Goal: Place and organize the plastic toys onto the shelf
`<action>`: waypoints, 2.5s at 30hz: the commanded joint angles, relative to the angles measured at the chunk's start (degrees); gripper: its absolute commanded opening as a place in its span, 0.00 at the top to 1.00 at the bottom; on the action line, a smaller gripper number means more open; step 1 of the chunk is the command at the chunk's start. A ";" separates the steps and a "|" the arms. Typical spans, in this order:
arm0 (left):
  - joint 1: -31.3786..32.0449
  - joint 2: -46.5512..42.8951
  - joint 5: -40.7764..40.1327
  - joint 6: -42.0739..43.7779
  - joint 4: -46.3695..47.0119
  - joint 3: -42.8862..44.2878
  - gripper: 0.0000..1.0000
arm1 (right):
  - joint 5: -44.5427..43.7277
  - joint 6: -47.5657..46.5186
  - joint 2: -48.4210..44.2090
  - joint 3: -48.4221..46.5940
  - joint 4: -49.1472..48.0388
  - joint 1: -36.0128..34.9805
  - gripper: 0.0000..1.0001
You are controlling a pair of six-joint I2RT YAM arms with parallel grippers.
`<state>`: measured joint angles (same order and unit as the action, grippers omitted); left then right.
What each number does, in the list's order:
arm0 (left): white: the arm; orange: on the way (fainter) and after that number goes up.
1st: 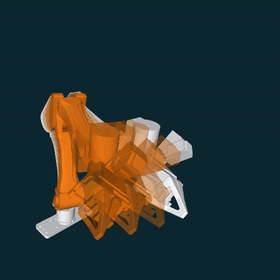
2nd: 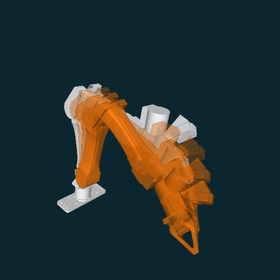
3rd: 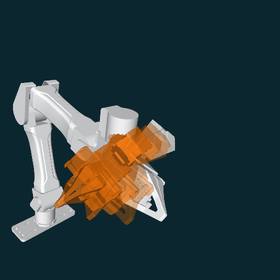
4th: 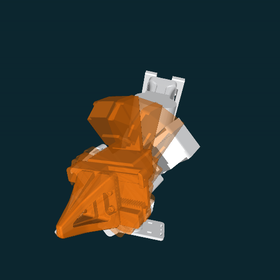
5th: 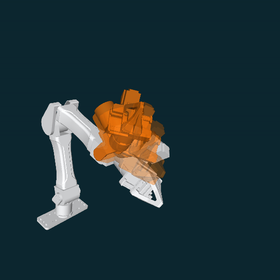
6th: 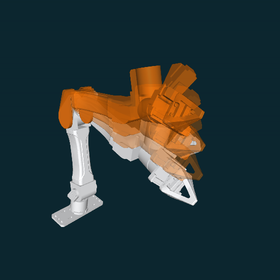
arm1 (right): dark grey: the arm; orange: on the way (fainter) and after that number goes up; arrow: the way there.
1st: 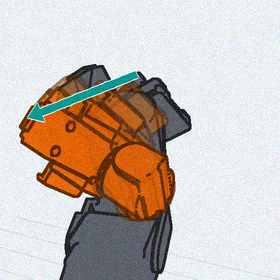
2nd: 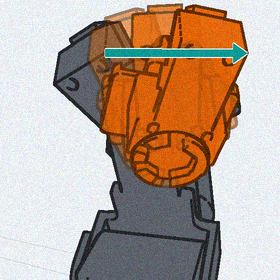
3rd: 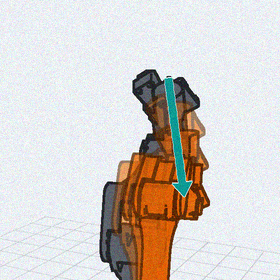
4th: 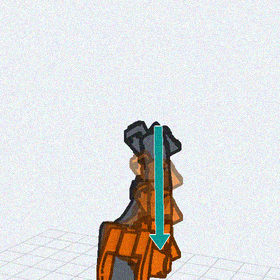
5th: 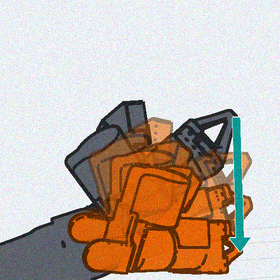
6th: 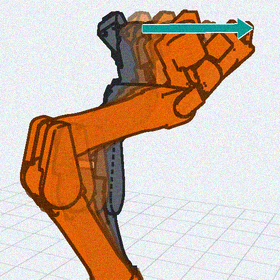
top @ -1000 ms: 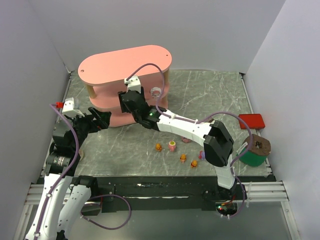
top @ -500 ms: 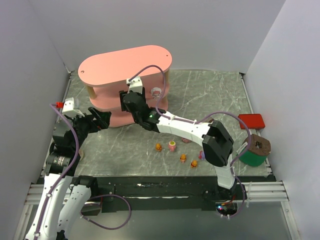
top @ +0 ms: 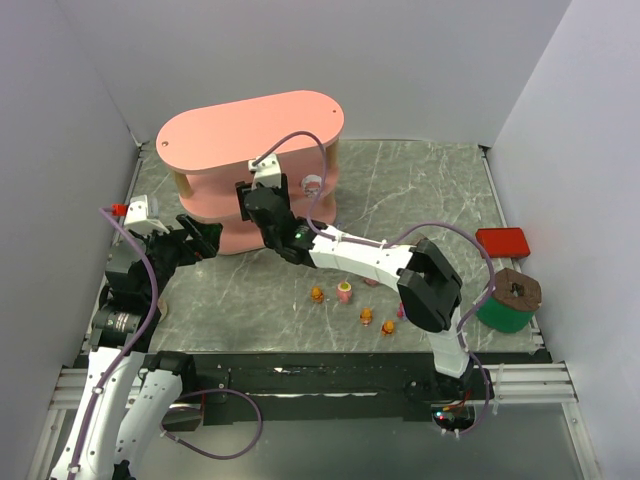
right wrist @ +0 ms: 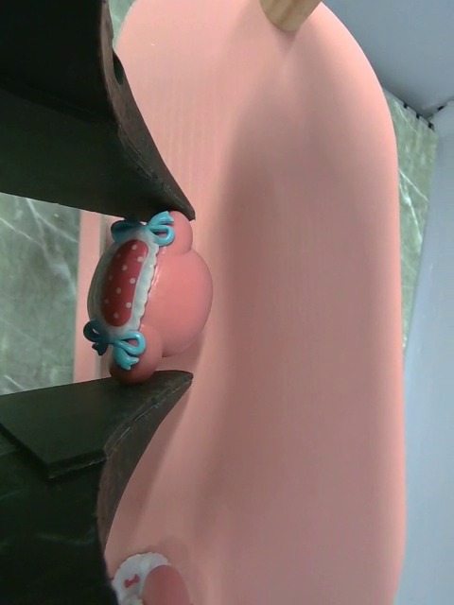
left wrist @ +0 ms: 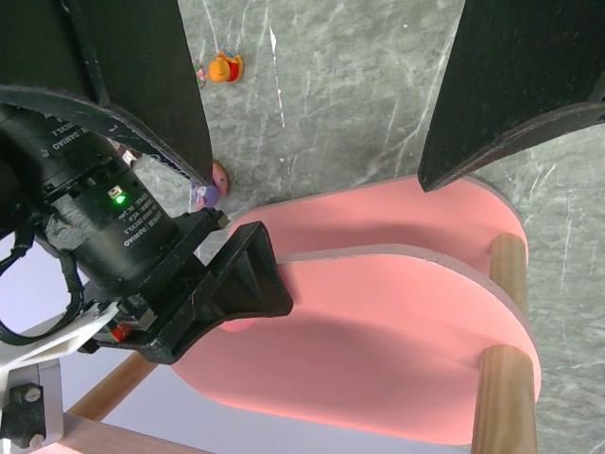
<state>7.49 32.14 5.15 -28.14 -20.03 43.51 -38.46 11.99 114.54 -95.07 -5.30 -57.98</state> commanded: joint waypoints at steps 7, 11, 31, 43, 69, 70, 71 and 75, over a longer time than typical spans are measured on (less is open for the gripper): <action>-0.10 0.11 0.39 0.10 0.61 0.61 0.04 | -0.30 -5.14 0.68 5.68 -5.69 -0.56 0.35; -0.10 0.03 0.39 0.10 0.61 0.61 0.04 | -0.04 -4.43 -0.02 6.47 -5.77 -0.74 0.20; -0.10 -0.67 1.62 0.54 0.96 0.35 0.04 | 10.67 3.20 -13.19 18.41 -5.42 -1.53 0.00; -0.10 -1.64 1.36 -0.94 3.50 -0.96 0.04 | 10.69 11.11 -33.22 31.51 10.17 -3.46 0.00; 44.79 34.80 -10.69 -17.91 27.50 0.34 0.25 | 7.52 37.67 -74.53 57.80 40.37 6.12 0.25; 45.59 36.40 -10.25 -17.91 28.81 1.13 0.27 | 7.43 37.41 -75.25 57.80 40.72 6.47 0.26; 46.38 38.07 -9.90 -18.00 29.17 1.93 0.32 | 7.34 36.97 -75.86 57.63 41.24 6.73 0.26; 49.63 47.11 -7.00 -19.23 31.98 5.62 0.48 | 6.64 35.91 -78.24 57.27 42.91 7.52 0.26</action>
<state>54.46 73.84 -2.20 -45.28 5.48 45.08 -29.54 48.14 38.39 -37.43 35.05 -51.33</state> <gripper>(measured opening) 0.583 0.741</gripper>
